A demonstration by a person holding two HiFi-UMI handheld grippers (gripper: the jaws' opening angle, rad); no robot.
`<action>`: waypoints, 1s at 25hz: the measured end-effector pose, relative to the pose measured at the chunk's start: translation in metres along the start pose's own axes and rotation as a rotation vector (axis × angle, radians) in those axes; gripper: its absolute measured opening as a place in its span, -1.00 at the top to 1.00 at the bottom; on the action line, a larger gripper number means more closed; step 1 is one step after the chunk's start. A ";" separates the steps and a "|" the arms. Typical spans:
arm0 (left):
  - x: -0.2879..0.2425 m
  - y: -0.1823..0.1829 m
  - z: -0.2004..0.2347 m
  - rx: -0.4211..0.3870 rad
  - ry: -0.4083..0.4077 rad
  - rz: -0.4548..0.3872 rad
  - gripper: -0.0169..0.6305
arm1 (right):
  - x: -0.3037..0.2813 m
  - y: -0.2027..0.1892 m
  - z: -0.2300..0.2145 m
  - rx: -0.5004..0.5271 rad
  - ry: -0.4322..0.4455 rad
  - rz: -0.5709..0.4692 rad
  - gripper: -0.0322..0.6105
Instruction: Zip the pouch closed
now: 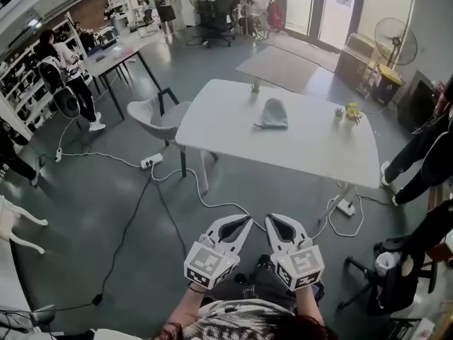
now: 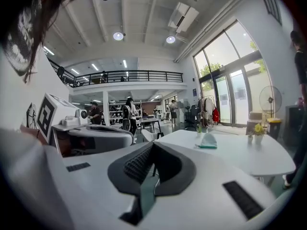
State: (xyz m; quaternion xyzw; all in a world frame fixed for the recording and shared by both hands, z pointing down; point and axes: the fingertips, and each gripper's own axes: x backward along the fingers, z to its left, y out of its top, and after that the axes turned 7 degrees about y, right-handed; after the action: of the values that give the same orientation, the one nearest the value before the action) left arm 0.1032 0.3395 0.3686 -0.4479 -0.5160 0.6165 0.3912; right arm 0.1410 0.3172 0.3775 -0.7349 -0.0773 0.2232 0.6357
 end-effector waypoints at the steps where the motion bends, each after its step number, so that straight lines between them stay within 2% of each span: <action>1: -0.002 -0.001 0.001 0.005 -0.002 0.004 0.91 | -0.002 0.000 -0.002 0.003 -0.005 0.000 0.91; 7: -0.025 -0.011 0.020 0.019 0.010 0.026 0.91 | -0.023 -0.006 -0.027 0.000 -0.008 0.011 0.91; 13: -0.070 -0.012 0.055 0.030 0.050 0.045 0.91 | -0.064 -0.002 -0.073 -0.019 0.025 0.012 0.91; 25: -0.213 0.017 0.133 0.060 0.111 0.050 0.91 | -0.162 0.027 -0.201 -0.015 0.113 0.037 0.91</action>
State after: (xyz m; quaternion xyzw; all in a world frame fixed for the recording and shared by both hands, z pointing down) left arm 0.0382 0.0981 0.3926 -0.4823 -0.4633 0.6154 0.4171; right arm 0.0781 0.0670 0.4075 -0.7526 -0.0295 0.1924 0.6291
